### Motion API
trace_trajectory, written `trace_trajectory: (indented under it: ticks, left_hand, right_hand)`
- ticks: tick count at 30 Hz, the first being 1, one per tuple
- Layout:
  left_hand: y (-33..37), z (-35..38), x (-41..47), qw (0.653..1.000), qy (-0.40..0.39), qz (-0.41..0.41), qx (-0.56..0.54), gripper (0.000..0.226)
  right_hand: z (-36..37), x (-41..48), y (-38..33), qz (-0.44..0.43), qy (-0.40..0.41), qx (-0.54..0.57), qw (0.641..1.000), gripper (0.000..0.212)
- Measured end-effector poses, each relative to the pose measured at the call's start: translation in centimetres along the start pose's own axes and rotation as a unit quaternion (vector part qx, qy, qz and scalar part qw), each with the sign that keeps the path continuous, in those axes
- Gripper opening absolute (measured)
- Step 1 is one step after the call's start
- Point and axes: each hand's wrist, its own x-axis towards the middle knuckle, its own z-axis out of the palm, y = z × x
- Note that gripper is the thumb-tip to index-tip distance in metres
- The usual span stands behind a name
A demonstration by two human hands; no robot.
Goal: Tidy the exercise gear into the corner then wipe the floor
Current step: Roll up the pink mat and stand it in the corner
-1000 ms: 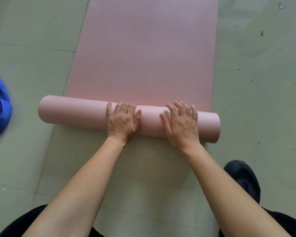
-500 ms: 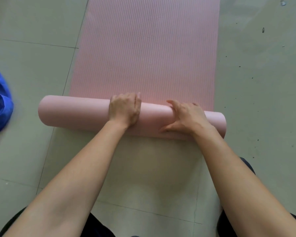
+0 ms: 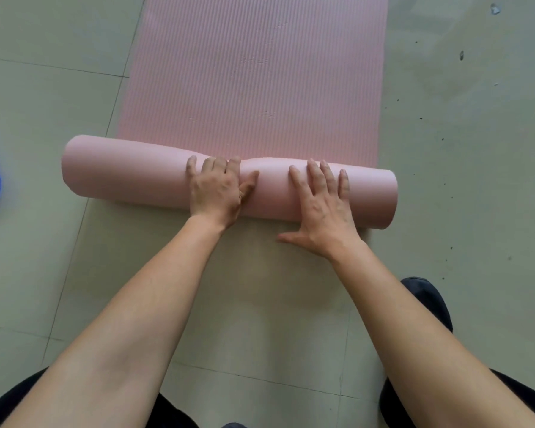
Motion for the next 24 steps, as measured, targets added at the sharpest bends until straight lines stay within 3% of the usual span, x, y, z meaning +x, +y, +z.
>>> trace_trajectory:
  ticks: [3,6,8,11,14,18,21,24]
  left_hand:
    - [-0.3,-1.2,-0.1,1.0,0.022,0.02,0.006,0.066]
    - [-0.4,-3.3,0.4,0.998,0.023,0.06,0.004,0.067]
    - [-0.4,-4.5,1.1,0.997,-0.014,0.071,0.024,0.07]
    - [-0.7,-4.4,2.0,0.991,-0.101,0.074,0.039,0.069]
    - [-1.0,-3.3,0.6,0.996,-0.072,0.049,-0.003,0.064]
    - [-0.6,-1.9,-2.6,0.998,0.029,0.007,-0.05,0.052]
    - [-0.7,-0.7,-3.9,0.999,0.003,0.003,-0.041,0.065]
    - [-0.7,-0.2,-2.8,0.999,-0.022,-0.01,-0.037,0.068]
  right_hand:
    - [0.1,-0.2,0.1,0.002,0.001,-0.022,1.0,0.135]
    - [-0.6,0.1,-0.3,0.015,0.023,-0.011,1.0,0.115]
    - [-1.8,0.7,0.1,-0.001,-0.029,0.02,0.999,0.109]
    - [-3.7,1.0,1.4,-0.017,-0.143,0.106,0.984,0.115]
    - [-4.1,1.0,2.3,-0.006,-0.174,0.138,0.975,0.109]
    - [-3.4,1.2,3.2,0.029,-0.083,0.097,0.991,0.089]
    - [-3.3,1.4,2.7,0.115,0.053,0.106,0.986,0.067]
    - [-2.5,1.3,0.3,0.083,0.143,0.114,0.98,0.049]
